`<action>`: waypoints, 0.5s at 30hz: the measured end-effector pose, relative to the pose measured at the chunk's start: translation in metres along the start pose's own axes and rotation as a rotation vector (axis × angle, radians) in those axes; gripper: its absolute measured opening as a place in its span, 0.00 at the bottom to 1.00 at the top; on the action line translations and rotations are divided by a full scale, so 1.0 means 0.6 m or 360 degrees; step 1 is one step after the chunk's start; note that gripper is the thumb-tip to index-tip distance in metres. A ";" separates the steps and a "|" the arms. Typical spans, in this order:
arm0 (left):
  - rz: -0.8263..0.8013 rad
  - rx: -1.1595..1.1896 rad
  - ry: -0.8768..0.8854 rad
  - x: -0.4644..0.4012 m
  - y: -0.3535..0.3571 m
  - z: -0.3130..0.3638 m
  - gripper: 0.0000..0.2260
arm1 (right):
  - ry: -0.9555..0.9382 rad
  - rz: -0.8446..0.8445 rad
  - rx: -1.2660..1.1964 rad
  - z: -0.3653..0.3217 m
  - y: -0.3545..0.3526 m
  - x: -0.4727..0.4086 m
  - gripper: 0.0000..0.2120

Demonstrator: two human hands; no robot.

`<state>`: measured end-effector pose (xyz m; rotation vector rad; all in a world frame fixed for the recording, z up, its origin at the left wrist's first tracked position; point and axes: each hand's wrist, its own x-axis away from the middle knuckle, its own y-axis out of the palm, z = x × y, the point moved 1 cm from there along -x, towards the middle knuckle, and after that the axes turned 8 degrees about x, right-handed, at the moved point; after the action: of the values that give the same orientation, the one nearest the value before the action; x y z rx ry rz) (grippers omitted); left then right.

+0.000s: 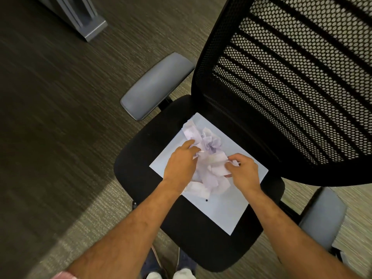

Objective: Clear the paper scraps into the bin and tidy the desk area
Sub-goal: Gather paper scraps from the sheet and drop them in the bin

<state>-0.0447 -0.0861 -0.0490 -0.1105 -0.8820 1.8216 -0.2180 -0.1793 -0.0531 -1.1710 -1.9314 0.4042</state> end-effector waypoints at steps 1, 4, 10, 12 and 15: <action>0.0016 0.0000 0.0012 0.002 -0.005 0.008 0.13 | 0.0012 0.0003 -0.0029 0.000 -0.010 0.002 0.03; 0.0055 0.0023 0.0017 0.009 -0.025 0.033 0.13 | 0.0048 0.0050 -0.0111 -0.007 -0.043 0.012 0.04; 0.0122 0.0116 0.0039 0.041 -0.075 0.075 0.12 | 0.0137 0.0145 -0.0297 -0.017 -0.098 0.035 0.05; 0.0136 0.0128 0.0045 0.053 -0.086 0.084 0.13 | 0.0142 0.0096 -0.0286 -0.018 -0.101 0.041 0.06; 0.0166 0.0167 0.0038 0.069 -0.093 0.082 0.13 | 0.0146 -0.0084 -0.0157 -0.011 -0.071 0.049 0.06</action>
<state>-0.0421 -0.0673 0.0338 -0.1131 -0.7751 1.9559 -0.2448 -0.1771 -0.0080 -1.1782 -1.9159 0.2253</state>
